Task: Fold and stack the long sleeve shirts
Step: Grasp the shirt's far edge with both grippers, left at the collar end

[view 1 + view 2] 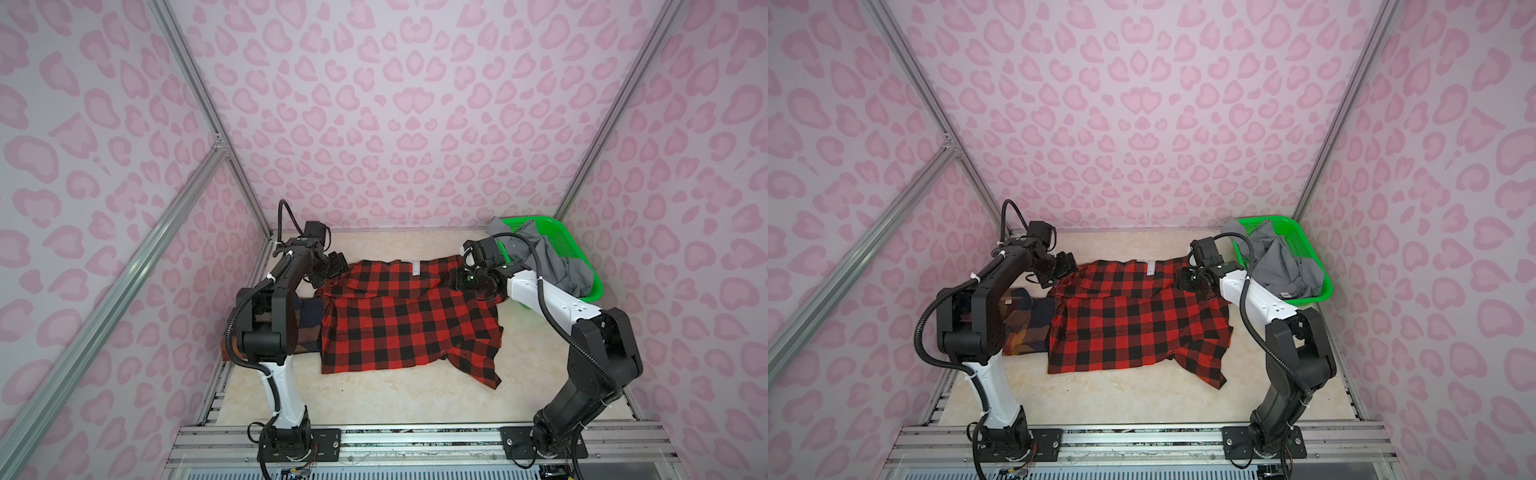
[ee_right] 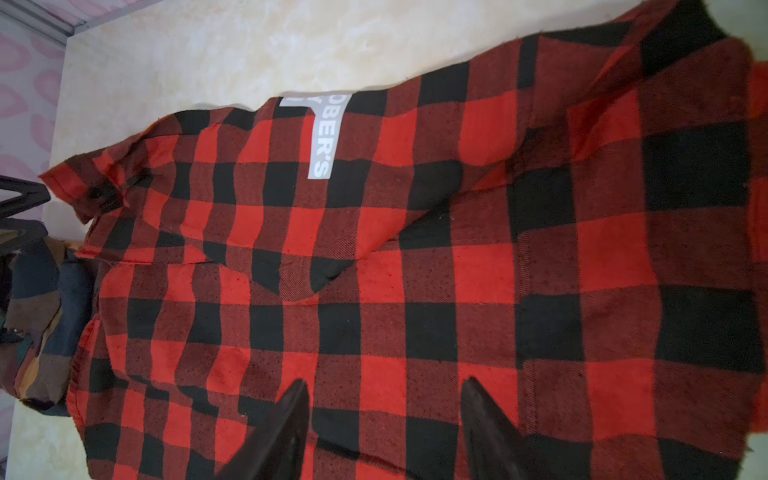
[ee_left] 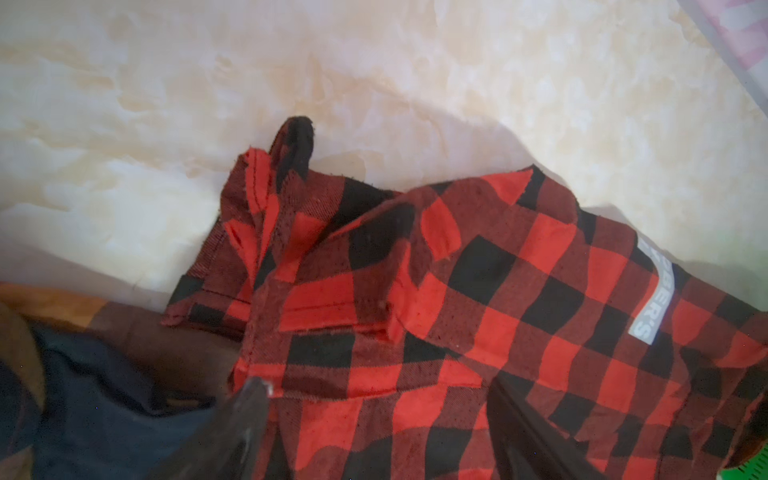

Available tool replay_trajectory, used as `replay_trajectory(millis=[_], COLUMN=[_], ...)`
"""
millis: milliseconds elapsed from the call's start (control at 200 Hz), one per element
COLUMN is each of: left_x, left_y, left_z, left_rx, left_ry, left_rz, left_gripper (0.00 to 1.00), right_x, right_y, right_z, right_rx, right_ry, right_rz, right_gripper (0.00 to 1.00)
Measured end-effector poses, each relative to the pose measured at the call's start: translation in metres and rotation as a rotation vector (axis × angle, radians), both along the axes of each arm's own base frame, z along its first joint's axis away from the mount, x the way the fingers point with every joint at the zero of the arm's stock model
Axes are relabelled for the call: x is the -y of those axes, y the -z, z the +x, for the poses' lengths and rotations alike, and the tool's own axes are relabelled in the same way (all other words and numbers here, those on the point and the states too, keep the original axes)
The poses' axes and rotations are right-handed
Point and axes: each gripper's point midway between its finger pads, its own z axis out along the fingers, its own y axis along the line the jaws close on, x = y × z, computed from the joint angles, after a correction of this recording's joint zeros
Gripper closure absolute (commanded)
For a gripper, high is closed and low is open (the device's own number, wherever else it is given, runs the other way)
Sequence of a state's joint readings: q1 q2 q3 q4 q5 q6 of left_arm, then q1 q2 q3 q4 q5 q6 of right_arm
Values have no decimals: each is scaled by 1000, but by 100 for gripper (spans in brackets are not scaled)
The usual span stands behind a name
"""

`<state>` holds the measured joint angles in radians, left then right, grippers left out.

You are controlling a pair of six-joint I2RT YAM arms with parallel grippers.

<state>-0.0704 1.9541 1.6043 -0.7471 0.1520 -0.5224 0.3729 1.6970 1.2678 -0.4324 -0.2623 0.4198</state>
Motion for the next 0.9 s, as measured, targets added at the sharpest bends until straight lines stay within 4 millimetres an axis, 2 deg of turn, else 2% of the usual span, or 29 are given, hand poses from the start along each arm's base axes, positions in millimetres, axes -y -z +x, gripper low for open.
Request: replay_trajectory(millis=[125, 320, 480, 595, 770, 900], left_x=[-1, -13, -23, -32, -38, -38], left_y=[0, 23, 25, 26, 26, 35], left_z=[-2, 10, 25, 27, 34, 38], left_rx=[-1, -47, -31, -28, -3, -7], left_ry=[19, 38, 43, 28, -13, -38], left_rz=[16, 87, 149, 196, 222, 218], left_gripper=[18, 22, 24, 27, 42, 50], right_x=[1, -4, -9, -9, -14, -16], right_y=[0, -1, -3, -2, -7, -8], right_z=[0, -3, -5, -8, -11, -12], right_rx=[5, 8, 15, 13, 25, 30], right_ry=[-6, -27, -41, -45, -61, -69], right_rz=[-7, -8, -6, -9, -7, -8], right_gripper=[41, 41, 41, 42, 42, 42])
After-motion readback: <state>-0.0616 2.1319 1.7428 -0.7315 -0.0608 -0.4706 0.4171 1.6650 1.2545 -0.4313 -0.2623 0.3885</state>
